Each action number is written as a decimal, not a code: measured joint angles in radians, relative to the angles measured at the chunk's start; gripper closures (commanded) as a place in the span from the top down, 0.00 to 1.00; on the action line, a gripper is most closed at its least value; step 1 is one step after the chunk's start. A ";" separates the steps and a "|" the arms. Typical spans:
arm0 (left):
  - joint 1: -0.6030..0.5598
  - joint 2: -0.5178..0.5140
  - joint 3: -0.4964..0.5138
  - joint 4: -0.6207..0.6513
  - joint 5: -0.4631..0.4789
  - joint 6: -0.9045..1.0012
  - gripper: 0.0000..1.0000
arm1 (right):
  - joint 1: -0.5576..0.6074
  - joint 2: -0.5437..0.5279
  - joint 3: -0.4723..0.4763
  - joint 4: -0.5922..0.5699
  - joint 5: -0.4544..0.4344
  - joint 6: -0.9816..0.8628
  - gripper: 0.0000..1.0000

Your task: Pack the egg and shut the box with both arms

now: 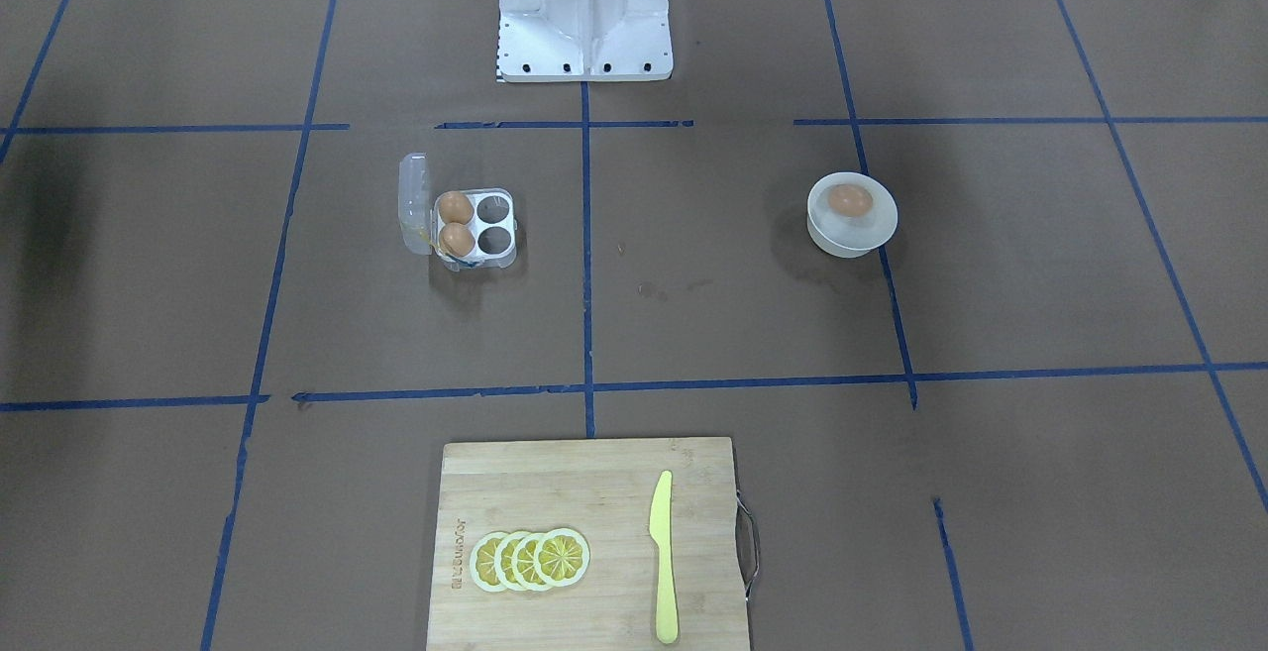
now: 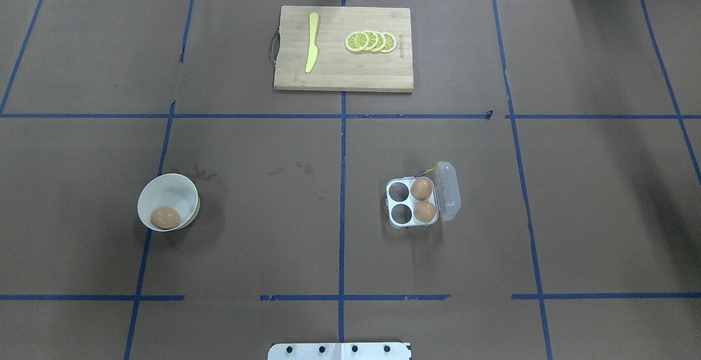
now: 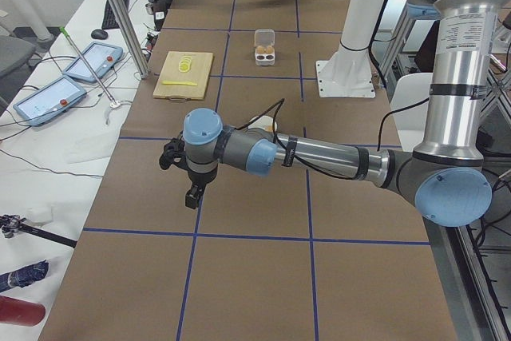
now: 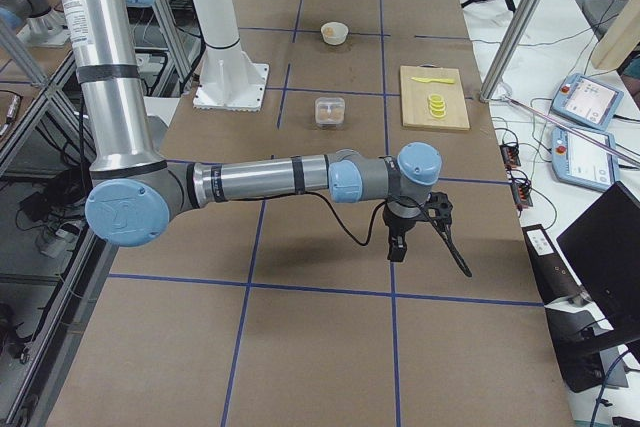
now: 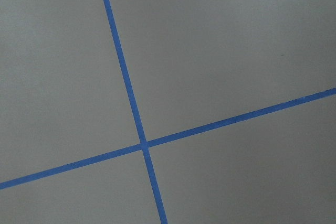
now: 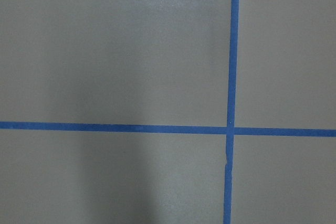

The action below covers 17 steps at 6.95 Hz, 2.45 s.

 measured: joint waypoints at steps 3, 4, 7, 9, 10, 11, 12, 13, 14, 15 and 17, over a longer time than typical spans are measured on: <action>0.005 0.025 -0.003 -0.009 -0.004 0.002 1.00 | -0.004 0.001 0.006 0.001 0.017 0.000 1.00; 0.017 0.025 -0.006 -0.015 -0.007 0.001 1.00 | -0.005 0.000 0.006 0.000 0.025 0.001 1.00; 0.190 0.019 -0.076 -0.059 -0.009 -0.212 1.00 | -0.007 -0.003 0.006 0.001 0.036 0.002 1.00; 0.387 -0.025 -0.156 -0.067 0.021 -0.686 1.00 | -0.007 -0.003 0.006 0.001 0.037 0.000 1.00; 0.501 -0.069 -0.166 -0.065 0.085 -0.935 1.00 | -0.007 -0.006 0.007 0.006 0.038 -0.001 1.00; 0.598 -0.110 -0.166 -0.060 0.151 -1.145 0.98 | -0.008 -0.020 0.007 0.036 0.038 -0.001 1.00; 0.660 -0.140 -0.167 -0.046 0.184 -1.311 0.98 | -0.008 -0.046 0.005 0.095 0.038 0.000 1.00; 0.714 -0.170 -0.171 -0.003 0.202 -1.451 0.96 | -0.011 -0.068 0.003 0.156 0.041 0.000 1.00; 0.762 -0.211 -0.174 0.079 0.227 -1.537 0.95 | -0.017 -0.077 0.002 0.187 0.044 0.001 1.00; 0.803 -0.259 -0.177 0.198 0.262 -1.580 0.94 | -0.026 -0.079 0.001 0.200 0.045 0.002 1.00; 0.839 -0.299 -0.188 0.353 0.294 -1.602 0.82 | -0.035 -0.078 0.000 0.207 0.044 0.002 1.00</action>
